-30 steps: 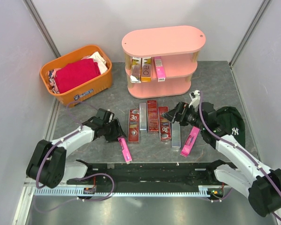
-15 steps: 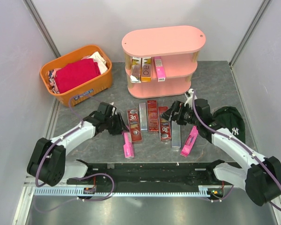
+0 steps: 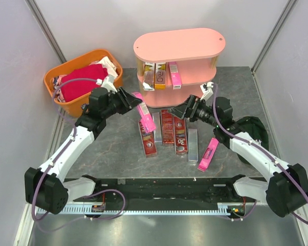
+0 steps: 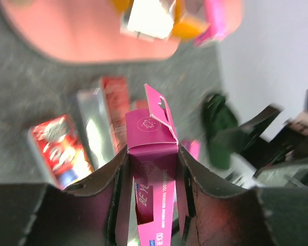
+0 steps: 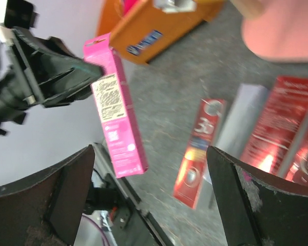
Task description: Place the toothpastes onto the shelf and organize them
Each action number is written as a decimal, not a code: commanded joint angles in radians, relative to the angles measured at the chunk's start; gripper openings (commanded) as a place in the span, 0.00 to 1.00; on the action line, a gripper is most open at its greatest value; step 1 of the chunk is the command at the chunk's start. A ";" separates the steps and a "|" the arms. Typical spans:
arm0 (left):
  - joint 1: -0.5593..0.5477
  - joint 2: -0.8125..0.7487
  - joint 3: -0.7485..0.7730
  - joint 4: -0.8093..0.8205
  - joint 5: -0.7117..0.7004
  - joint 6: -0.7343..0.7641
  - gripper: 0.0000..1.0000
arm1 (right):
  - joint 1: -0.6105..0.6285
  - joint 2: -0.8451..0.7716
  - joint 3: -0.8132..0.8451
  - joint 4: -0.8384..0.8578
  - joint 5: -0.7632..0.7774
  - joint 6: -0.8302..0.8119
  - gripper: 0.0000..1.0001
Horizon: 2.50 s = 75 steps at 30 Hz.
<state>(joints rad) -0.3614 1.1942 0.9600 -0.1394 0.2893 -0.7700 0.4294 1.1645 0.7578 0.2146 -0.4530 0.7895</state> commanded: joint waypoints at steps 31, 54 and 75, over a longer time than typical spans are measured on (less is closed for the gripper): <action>0.101 0.045 -0.242 0.959 0.025 -0.549 0.20 | 0.088 0.389 -0.063 0.963 -0.191 0.582 0.79; 0.101 0.087 -0.212 0.865 0.079 -0.500 0.87 | 0.095 0.373 -0.037 0.916 -0.197 0.544 0.16; 0.110 0.008 0.051 0.267 -0.079 -0.097 0.99 | -0.049 0.152 0.058 0.401 -0.148 0.314 0.09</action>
<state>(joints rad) -0.2584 1.2194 0.8894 0.1902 0.2768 -0.9817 0.4110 1.3804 0.7368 0.6769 -0.6132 1.1637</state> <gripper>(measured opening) 0.987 0.422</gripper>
